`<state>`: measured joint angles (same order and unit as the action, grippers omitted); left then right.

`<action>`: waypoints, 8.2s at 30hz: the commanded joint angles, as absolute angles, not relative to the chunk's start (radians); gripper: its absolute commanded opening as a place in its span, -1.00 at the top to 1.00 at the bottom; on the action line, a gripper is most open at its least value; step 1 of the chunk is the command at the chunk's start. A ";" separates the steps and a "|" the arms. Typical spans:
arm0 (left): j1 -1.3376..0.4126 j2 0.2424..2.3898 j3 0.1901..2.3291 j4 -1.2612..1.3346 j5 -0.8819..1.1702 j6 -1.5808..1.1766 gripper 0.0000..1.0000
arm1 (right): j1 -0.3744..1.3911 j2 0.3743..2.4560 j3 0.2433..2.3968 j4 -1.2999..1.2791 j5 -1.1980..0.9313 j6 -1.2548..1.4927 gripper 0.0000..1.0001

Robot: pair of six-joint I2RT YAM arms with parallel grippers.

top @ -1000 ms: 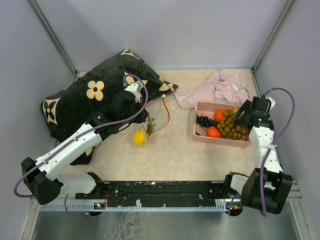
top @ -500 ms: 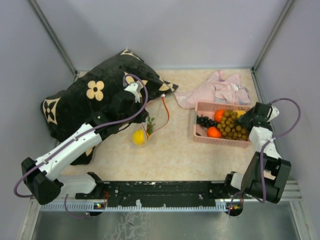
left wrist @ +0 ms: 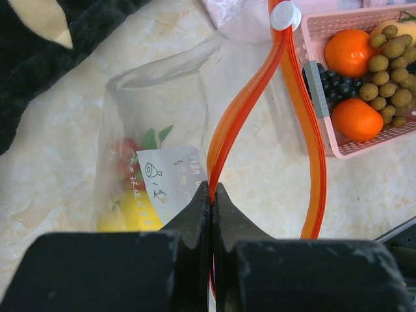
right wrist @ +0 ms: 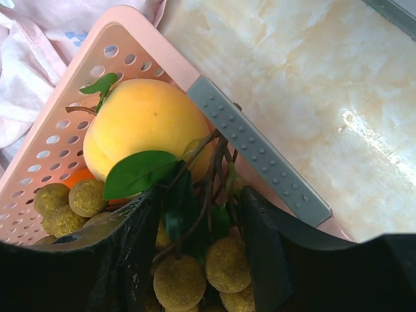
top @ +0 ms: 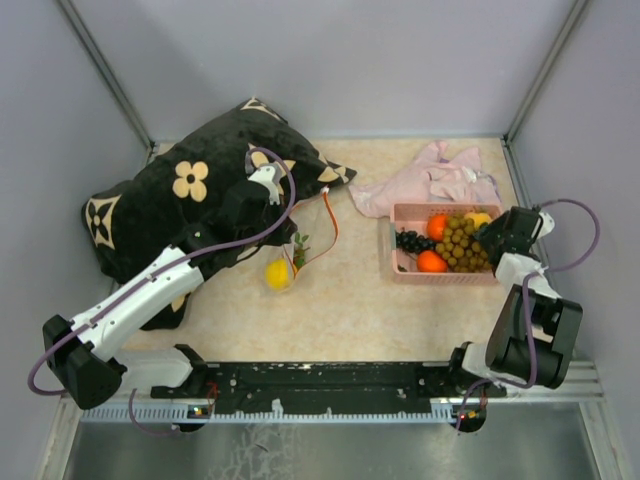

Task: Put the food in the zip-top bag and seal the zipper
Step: Pick up the fake fruit from the bin, then place the fake fruit in the zipper food storage bag.

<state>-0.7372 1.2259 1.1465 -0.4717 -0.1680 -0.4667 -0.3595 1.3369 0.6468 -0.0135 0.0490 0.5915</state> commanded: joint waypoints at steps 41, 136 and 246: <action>-0.721 1.208 1.139 -0.445 -0.152 -0.456 1.00 | -0.370 0.831 0.764 -0.063 -0.231 0.328 1.00; -0.721 1.172 1.122 -0.387 0.127 -0.294 1.00 | 0.466 1.202 0.680 1.050 -0.855 0.244 1.00; -0.692 1.204 1.148 -0.378 0.253 -0.363 1.00 | 0.589 1.291 0.618 0.977 -0.563 0.075 1.00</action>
<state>-0.6910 1.1988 1.1080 -0.4049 0.1955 -0.3252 0.5560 1.3186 0.6018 1.0077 -0.6392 0.1734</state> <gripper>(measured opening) 0.007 0.025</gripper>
